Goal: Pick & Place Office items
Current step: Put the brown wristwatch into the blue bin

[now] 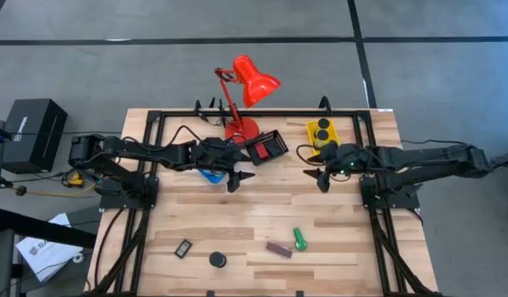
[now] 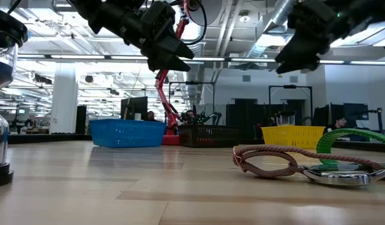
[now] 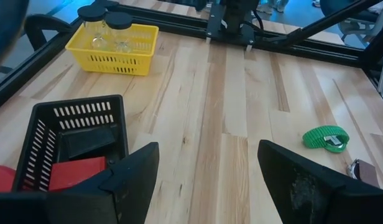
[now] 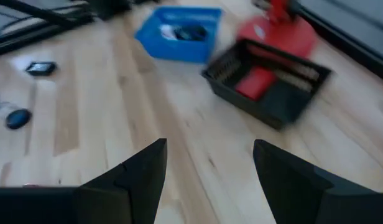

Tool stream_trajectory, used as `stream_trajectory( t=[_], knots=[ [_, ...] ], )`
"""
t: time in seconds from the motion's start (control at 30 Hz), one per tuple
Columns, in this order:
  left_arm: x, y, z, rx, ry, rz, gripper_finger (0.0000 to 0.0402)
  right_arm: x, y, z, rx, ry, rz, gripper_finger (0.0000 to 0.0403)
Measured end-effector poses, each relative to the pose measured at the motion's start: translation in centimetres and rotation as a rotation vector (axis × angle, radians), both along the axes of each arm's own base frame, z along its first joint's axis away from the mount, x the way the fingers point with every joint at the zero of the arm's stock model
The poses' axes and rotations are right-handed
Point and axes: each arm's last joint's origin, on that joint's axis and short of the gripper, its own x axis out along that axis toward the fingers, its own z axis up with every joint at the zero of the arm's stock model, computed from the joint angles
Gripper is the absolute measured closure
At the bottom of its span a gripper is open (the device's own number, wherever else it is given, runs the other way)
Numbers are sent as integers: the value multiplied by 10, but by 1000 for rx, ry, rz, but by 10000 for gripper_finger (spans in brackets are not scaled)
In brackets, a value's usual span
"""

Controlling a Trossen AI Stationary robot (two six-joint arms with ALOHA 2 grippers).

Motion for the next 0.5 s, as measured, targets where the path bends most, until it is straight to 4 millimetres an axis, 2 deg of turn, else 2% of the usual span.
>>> stream_trajectory(
  t=[0.2, 0.5],
  knots=[
    [2, -6, 2, -21, -24, -8, 133, 14, 3, -31, -113, -104, 203, 172],
    [5, -31, 8, -11, -94, -93, 133, 41, 2, -54, -232, -79, 298, 172]
  ],
)
